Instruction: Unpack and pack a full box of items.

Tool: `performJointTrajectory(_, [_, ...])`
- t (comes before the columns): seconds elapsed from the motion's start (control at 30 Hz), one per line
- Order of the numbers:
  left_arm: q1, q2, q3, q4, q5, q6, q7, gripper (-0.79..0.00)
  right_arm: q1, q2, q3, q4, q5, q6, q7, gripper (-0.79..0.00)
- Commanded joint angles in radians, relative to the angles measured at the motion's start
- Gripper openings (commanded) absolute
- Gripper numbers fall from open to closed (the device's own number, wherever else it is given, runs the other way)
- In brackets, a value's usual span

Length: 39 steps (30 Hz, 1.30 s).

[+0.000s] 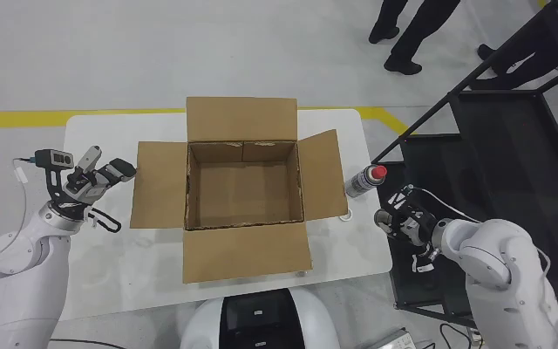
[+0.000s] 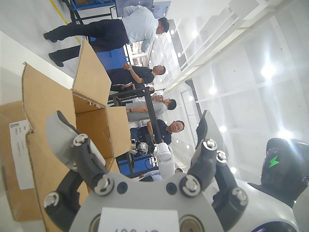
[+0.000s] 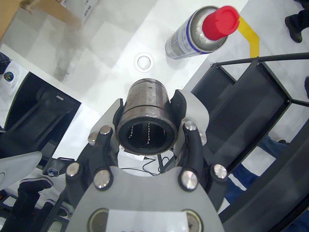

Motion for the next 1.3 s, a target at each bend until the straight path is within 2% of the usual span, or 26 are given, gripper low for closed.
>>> performJointTrajectory(0.0, [0.000, 0.000, 0.000, 0.000, -0.002, 0.000, 0.000, 0.000, 0.008, 0.001, -0.033, 0.027, -0.035, 0.014, -0.012, -0.785])
performJointTrajectory(0.3, [0.000, 0.000, 0.000, 0.000, -0.002, 0.000, 0.000, 0.000, 0.090, 0.003, -0.160, 0.145, -0.146, 0.091, -0.059, -0.785])
performJointTrajectory(0.83, [0.000, 0.000, 0.000, 0.000, -0.002, 0.000, 0.000, 0.000, 0.094, 0.003, -0.162, 0.144, -0.147, 0.094, -0.067, -0.785])
performJointTrajectory(1.0, [0.000, 0.000, 0.000, 0.000, -0.002, 0.000, 0.000, 0.000, 0.103, 0.003, -0.252, 0.196, -0.274, 0.105, -0.081, -0.785])
performJointTrajectory(1.27, [0.000, 0.000, 0.000, 0.000, -0.002, 0.000, 0.000, 0.000, 0.184, -0.005, -0.374, 0.366, -0.338, 0.173, -0.105, -0.785])
